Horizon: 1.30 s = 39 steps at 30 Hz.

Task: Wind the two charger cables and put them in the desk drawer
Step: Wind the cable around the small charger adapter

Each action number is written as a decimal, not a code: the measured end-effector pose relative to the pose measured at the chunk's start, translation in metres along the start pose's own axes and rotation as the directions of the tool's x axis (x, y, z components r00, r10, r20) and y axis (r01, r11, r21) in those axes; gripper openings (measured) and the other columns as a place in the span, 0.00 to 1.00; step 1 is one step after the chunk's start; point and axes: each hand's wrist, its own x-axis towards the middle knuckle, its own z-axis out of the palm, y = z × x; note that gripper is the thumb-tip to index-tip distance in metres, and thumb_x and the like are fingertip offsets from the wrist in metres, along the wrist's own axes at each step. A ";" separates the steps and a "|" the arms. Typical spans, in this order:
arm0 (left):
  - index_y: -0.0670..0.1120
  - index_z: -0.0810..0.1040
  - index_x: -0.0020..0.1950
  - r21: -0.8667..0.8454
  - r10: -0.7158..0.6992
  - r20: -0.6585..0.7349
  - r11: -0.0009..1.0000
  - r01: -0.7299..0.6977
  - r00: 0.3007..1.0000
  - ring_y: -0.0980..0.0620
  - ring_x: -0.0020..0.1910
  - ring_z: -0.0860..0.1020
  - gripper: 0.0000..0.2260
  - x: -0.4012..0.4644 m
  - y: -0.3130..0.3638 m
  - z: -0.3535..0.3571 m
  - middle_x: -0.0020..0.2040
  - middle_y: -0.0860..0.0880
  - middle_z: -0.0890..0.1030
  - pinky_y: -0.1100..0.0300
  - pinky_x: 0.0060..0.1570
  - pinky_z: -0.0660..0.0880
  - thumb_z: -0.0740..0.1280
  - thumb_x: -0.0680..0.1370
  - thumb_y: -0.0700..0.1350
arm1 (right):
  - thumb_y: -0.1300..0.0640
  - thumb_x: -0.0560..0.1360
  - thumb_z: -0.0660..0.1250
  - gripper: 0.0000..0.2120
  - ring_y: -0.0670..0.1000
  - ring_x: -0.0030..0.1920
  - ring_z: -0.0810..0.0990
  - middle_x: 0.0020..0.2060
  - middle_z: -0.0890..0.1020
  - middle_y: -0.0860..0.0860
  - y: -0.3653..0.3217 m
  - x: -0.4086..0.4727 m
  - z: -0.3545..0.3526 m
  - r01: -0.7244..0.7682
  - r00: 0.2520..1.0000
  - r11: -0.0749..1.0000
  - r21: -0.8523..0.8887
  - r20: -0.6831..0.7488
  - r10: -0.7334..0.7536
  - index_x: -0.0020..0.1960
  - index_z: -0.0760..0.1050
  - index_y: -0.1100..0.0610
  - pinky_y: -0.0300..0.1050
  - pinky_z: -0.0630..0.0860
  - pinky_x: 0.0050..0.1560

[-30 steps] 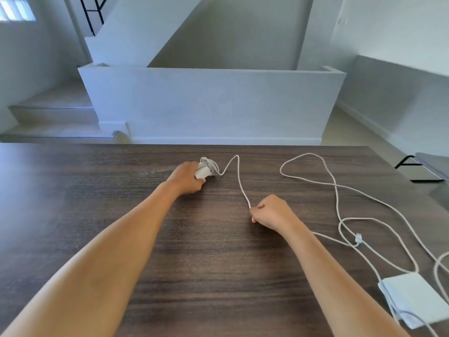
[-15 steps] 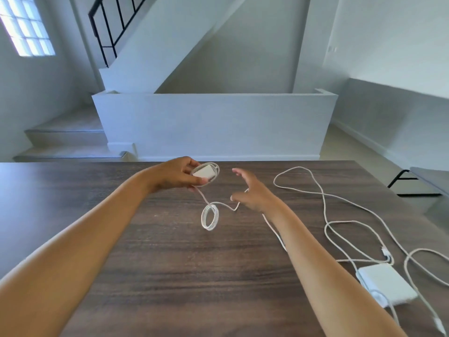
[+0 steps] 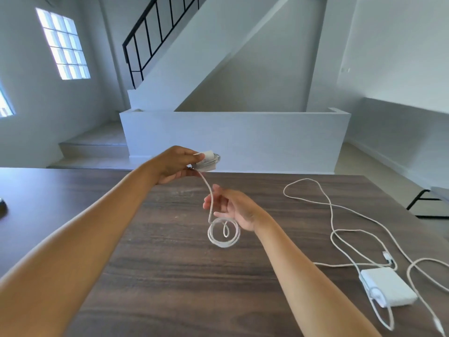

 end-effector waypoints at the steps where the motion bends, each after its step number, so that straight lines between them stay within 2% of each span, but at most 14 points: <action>1: 0.30 0.74 0.61 0.009 0.007 -0.022 1.000 -0.007 1.000 0.44 0.53 0.79 0.15 -0.001 0.001 0.000 0.60 0.37 0.77 0.58 0.49 0.80 0.64 0.78 0.39 | 0.53 0.79 0.62 0.12 0.52 0.49 0.80 0.40 0.83 0.53 -0.003 -0.002 0.002 0.021 1.000 0.999 -0.028 -0.001 -0.021 0.43 0.79 0.58 0.55 0.67 0.68; 4: 0.32 0.76 0.58 0.077 0.044 -0.108 0.996 -0.036 0.993 0.40 0.51 0.80 0.14 -0.003 0.002 -0.002 0.58 0.35 0.78 0.57 0.50 0.80 0.67 0.77 0.40 | 0.58 0.80 0.61 0.12 0.52 0.41 0.82 0.31 0.80 0.53 -0.009 -0.007 0.003 0.039 0.999 0.999 -0.008 -0.022 -0.039 0.40 0.76 0.59 0.55 0.72 0.64; 6: 0.32 0.76 0.57 0.096 0.056 -0.164 0.995 -0.040 0.985 0.39 0.50 0.81 0.13 -0.004 0.001 -0.004 0.58 0.35 0.78 0.56 0.50 0.80 0.68 0.77 0.40 | 0.57 0.81 0.61 0.11 0.51 0.37 0.81 0.31 0.79 0.53 -0.012 -0.009 0.003 0.031 0.998 0.999 0.026 -0.046 -0.030 0.42 0.75 0.60 0.52 0.77 0.57; 9: 0.31 0.75 0.59 0.025 0.039 -0.154 0.999 -0.036 0.987 0.39 0.48 0.81 0.15 -0.007 0.003 0.000 0.58 0.35 0.78 0.57 0.48 0.80 0.68 0.76 0.40 | 0.53 0.77 0.66 0.09 0.49 0.48 0.79 0.48 0.79 0.53 -0.013 -0.007 0.009 0.034 0.989 0.983 -0.178 -0.138 -0.059 0.54 0.75 0.57 0.47 0.77 0.55; 11: 0.30 0.75 0.59 -0.012 0.031 -0.129 0.999 -0.033 0.991 0.40 0.47 0.81 0.16 -0.009 0.007 0.006 0.57 0.35 0.79 0.57 0.49 0.80 0.68 0.76 0.40 | 0.49 0.74 0.70 0.24 0.48 0.61 0.74 0.62 0.76 0.52 -0.012 -0.003 0.015 0.019 0.986 0.955 -0.298 -0.152 -0.067 0.67 0.69 0.56 0.45 0.70 0.60; 13: 0.30 0.75 0.59 -0.051 0.025 -0.105 0.998 -0.030 0.994 0.39 0.48 0.81 0.17 -0.010 0.013 0.012 0.57 0.35 0.79 0.56 0.49 0.80 0.68 0.76 0.41 | 0.49 0.73 0.72 0.35 0.50 0.68 0.69 0.70 0.71 0.51 -0.012 -0.001 0.024 0.010 0.990 0.959 -0.284 -0.130 -0.049 0.74 0.61 0.55 0.45 0.64 0.64; 15: 0.31 0.75 0.59 -0.090 0.024 -0.085 0.995 -0.031 0.996 0.39 0.50 0.82 0.17 -0.011 0.020 0.016 0.57 0.36 0.79 0.56 0.49 0.81 0.69 0.76 0.42 | 0.50 0.73 0.72 0.37 0.50 0.70 0.67 0.71 0.69 0.51 -0.013 0.001 0.031 -0.013 0.994 0.975 -0.221 -0.113 -0.012 0.76 0.58 0.56 0.46 0.60 0.66; 17: 0.32 0.75 0.58 -0.110 0.028 -0.075 0.993 -0.036 0.997 0.41 0.51 0.82 0.16 -0.013 0.025 0.018 0.56 0.37 0.79 0.57 0.48 0.81 0.68 0.76 0.42 | 0.52 0.74 0.71 0.29 0.48 0.65 0.70 0.66 0.75 0.52 -0.014 0.002 0.037 -0.041 0.995 0.981 -0.188 -0.096 0.023 0.71 0.66 0.56 0.46 0.59 0.67; 20: 0.33 0.75 0.58 -0.099 0.040 -0.079 0.994 -0.047 0.996 0.43 0.49 0.82 0.15 -0.017 0.028 0.015 0.56 0.38 0.78 0.59 0.44 0.82 0.68 0.76 0.41 | 0.56 0.78 0.65 0.06 0.48 0.48 0.80 0.38 0.83 0.52 -0.013 -0.004 0.036 -0.009 0.999 0.986 -0.164 -0.036 0.003 0.51 0.78 0.58 0.47 0.67 0.61; 23: 0.33 0.75 0.60 -0.020 0.045 -0.092 0.999 -0.047 0.995 0.43 0.48 0.82 0.16 -0.021 0.024 0.005 0.57 0.37 0.78 0.59 0.44 0.82 0.68 0.76 0.40 | 0.57 0.80 0.61 0.11 0.47 0.27 0.73 0.22 0.70 0.48 -0.016 -0.015 0.024 0.019 0.998 0.999 0.028 -0.068 -0.017 0.42 0.76 0.59 0.42 0.75 0.39; 26: 0.34 0.74 0.61 0.032 0.023 -0.101 0.999 -0.019 0.995 0.44 0.48 0.82 0.17 -0.025 0.017 -0.005 0.58 0.37 0.78 0.61 0.40 0.82 0.69 0.75 0.39 | 0.56 0.80 0.61 0.12 0.45 0.23 0.61 0.21 0.62 0.46 -0.024 -0.023 0.004 0.062 0.991 0.990 0.125 -0.129 -0.046 0.40 0.74 0.59 0.38 0.65 0.28; 31: 0.36 0.78 0.55 0.002 -0.014 -0.012 1.000 0.014 1.000 0.44 0.44 0.84 0.17 -0.031 0.013 -0.011 0.55 0.38 0.80 0.61 0.39 0.82 0.72 0.69 0.41 | 0.56 0.79 0.63 0.13 0.44 0.21 0.58 0.20 0.61 0.45 -0.043 -0.034 -0.021 0.050 0.986 0.998 -0.032 -0.158 -0.054 0.36 0.73 0.57 0.37 0.54 0.26; 36: 0.38 0.80 0.55 0.022 -0.014 0.102 1.000 0.012 0.995 0.42 0.46 0.84 0.19 -0.032 0.014 -0.012 0.55 0.38 0.82 0.57 0.47 0.81 0.73 0.67 0.44 | 0.57 0.76 0.67 0.14 0.44 0.21 0.57 0.19 0.62 0.45 -0.057 -0.042 -0.038 0.004 0.969 0.998 -0.064 -0.246 -0.020 0.33 0.71 0.57 0.36 0.54 0.25; 39: 0.37 0.79 0.57 0.031 -0.003 0.186 1.000 -0.002 0.983 0.40 0.49 0.83 0.31 -0.034 0.015 -0.012 0.54 0.39 0.83 0.59 0.45 0.81 0.81 0.59 0.50 | 0.57 0.75 0.68 0.14 0.43 0.20 0.57 0.19 0.62 0.45 -0.060 -0.043 -0.042 -0.058 0.964 0.993 -0.103 -0.265 0.029 0.32 0.70 0.56 0.36 0.54 0.25</action>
